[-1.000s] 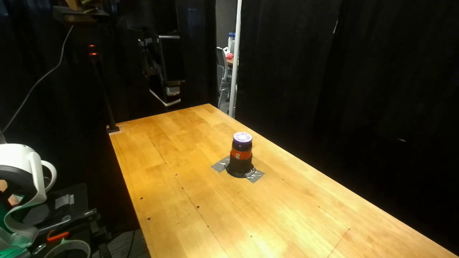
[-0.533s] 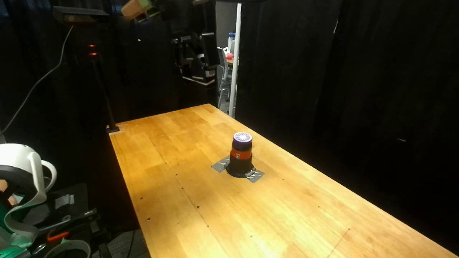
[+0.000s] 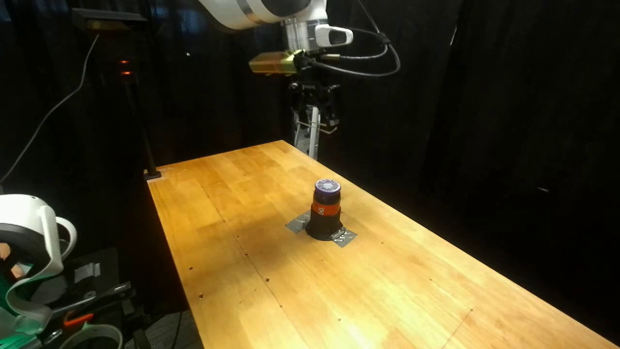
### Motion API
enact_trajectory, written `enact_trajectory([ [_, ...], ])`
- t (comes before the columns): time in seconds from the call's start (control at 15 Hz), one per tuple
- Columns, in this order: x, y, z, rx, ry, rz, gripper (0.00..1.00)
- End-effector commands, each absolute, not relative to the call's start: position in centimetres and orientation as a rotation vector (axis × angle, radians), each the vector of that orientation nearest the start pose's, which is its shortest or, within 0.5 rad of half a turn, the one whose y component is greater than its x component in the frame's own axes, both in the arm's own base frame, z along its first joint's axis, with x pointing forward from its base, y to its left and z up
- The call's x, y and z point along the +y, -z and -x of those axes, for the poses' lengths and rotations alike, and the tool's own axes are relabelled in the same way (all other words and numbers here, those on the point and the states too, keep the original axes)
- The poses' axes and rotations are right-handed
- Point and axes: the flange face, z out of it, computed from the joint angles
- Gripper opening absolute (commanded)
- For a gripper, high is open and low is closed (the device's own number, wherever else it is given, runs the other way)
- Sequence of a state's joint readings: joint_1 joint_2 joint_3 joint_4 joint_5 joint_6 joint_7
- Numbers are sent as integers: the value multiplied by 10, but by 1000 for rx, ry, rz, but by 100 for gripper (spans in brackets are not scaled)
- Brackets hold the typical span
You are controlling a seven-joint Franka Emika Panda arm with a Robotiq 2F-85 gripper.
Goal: Put a rubber band around the base of the cup
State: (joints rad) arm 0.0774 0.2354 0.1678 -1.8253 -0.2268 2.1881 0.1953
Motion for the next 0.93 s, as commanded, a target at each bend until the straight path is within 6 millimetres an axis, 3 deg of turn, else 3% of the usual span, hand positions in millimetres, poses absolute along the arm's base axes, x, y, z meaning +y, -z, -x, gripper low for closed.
enact_trajectory([
  [0.0,143,-384,-676,-259,216,3217,100],
  [0.4,129,-324,-708,-222,132,3248,100],
  [0.87,110,-273,-708,-206,8,3238,100],
])
